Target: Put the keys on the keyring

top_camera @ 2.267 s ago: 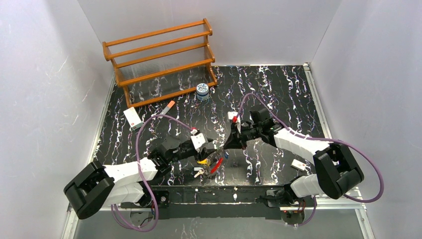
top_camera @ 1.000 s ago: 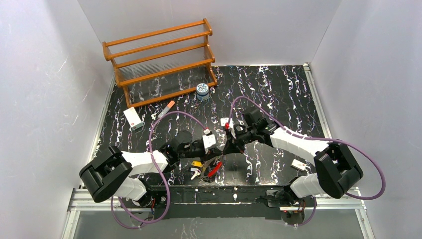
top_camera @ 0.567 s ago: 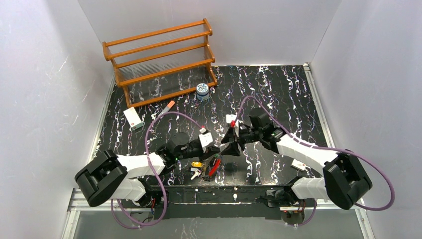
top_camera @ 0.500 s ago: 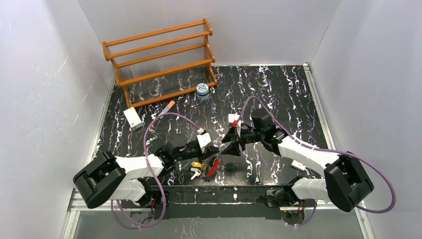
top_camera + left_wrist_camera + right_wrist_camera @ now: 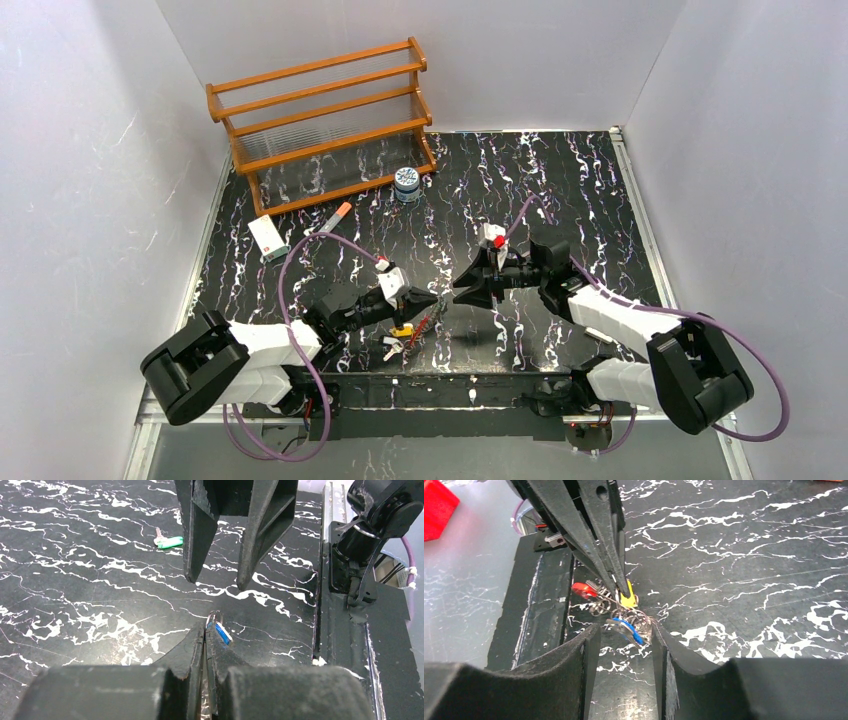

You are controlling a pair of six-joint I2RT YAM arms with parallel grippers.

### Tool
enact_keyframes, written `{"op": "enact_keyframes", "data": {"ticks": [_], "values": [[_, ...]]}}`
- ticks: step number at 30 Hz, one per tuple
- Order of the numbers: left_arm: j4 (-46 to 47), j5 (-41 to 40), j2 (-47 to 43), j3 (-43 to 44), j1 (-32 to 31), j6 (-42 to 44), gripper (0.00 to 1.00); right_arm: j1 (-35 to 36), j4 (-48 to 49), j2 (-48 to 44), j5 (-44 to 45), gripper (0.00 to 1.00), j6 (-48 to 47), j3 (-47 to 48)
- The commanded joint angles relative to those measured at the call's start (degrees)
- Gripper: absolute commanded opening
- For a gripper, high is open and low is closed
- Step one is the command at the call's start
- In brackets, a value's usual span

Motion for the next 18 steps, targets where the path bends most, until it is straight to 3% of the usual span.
{"op": "enact_keyframes", "data": {"ticks": [1,18], "values": [[5.3,0.0,-0.5,-0.5,-0.2,-1.2,0.0,-0.2,5.1,1.2,-4.6,0.5,2.2,0.6],[5.7,0.0,-0.4,-0.7,-0.2,-1.7,0.0,0.0,6.9,7.8,-6.6,0.39,4.8,3.7]]}}
